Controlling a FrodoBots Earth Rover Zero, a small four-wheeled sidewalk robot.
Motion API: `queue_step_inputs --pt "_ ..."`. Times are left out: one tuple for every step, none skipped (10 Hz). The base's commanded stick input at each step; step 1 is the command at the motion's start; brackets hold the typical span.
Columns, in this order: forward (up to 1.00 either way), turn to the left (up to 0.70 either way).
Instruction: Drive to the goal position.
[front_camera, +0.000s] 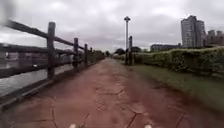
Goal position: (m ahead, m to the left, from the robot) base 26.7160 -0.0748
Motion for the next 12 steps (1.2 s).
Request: queue_step_inputs --pt "0.85 0.01" --pt "0.85 0.01" --pt "0.85 0.01" --pt "0.85 0.01" --pt "0.85 0.01" --pt "0.85 0.01" --pt "0.85 0.01" --pt "0.85 0.01" --pt "0.85 0.01" --pt "0.85 0.01" --pt "0.85 0.01" --pt "0.85 0.01"
